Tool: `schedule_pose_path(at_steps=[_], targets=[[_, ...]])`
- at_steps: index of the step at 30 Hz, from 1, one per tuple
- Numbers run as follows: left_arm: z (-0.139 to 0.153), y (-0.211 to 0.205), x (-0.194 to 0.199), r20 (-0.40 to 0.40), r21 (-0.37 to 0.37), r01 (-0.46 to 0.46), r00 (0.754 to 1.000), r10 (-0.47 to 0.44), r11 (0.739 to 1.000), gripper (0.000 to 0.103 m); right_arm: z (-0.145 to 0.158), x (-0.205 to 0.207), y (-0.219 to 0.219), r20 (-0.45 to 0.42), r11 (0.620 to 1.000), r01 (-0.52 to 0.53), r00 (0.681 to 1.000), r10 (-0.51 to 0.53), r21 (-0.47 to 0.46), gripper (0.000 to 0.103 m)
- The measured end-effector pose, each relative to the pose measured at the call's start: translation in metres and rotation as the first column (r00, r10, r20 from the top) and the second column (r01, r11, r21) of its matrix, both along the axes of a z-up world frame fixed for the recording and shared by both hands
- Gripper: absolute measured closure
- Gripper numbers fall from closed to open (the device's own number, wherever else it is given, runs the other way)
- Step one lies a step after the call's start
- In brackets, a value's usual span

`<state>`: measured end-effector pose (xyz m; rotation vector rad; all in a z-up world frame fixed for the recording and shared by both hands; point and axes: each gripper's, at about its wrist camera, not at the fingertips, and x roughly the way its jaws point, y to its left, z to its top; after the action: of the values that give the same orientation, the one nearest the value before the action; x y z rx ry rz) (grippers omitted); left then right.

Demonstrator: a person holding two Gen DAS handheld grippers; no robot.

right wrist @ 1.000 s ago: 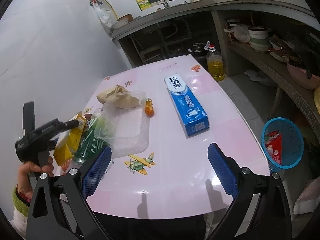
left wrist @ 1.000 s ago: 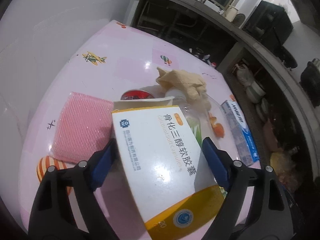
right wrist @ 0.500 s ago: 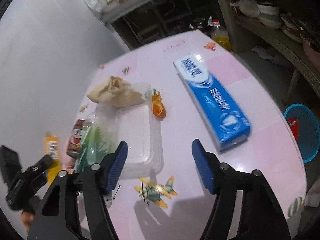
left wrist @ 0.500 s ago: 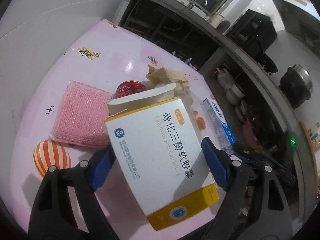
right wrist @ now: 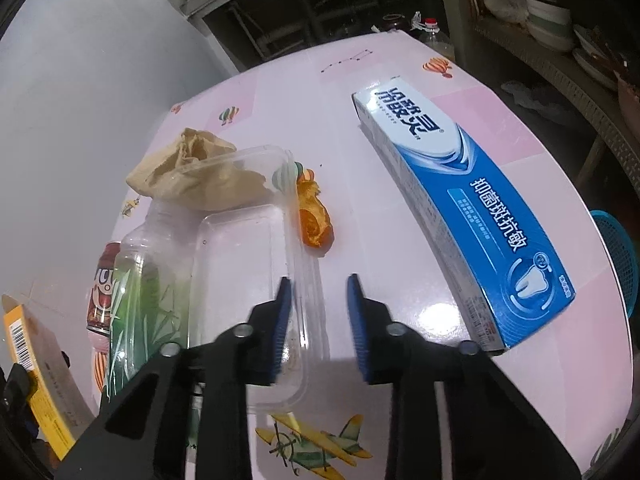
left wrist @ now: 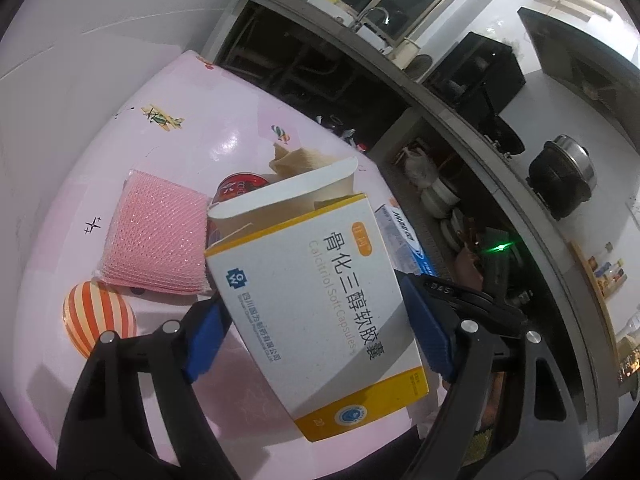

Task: Collect trash
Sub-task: 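Grasp the clear plastic container rim with the right gripper while the left holds the box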

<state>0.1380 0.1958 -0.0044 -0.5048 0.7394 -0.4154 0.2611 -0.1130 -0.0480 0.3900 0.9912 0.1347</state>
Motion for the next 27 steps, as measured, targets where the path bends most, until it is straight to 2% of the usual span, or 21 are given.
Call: schedule_pose_path(at_steps=[1,6,19,27], targets=[[0.000,0.001,-0.001,0.002,-0.004,0.003,1.000,-0.003,1.000,0.026,0.000,0.000,0.000,-0.003,1.000,-0.002,1.000,0.002,0.002,0.089],[0.001,0.007,-0.008,0.011,-0.033,0.015,1.000,-0.014,0.999,0.026,0.007,-0.005,-0.001,0.011,1.000,-0.010,1.000,0.010,-0.002,0.098],[0.013,0.008,-0.033,0.054,-0.065,0.062,0.997,-0.059,0.996,0.026,0.037,-0.051,-0.007,0.086,0.999,-0.041,0.995,0.043,-0.032,0.099],[0.027,-0.018,-0.052,0.103,-0.060,0.174,0.981,-0.167,0.983,0.026,0.059,-0.110,-0.030,0.148,0.998,-0.040,0.988,0.048,-0.056,0.099]])
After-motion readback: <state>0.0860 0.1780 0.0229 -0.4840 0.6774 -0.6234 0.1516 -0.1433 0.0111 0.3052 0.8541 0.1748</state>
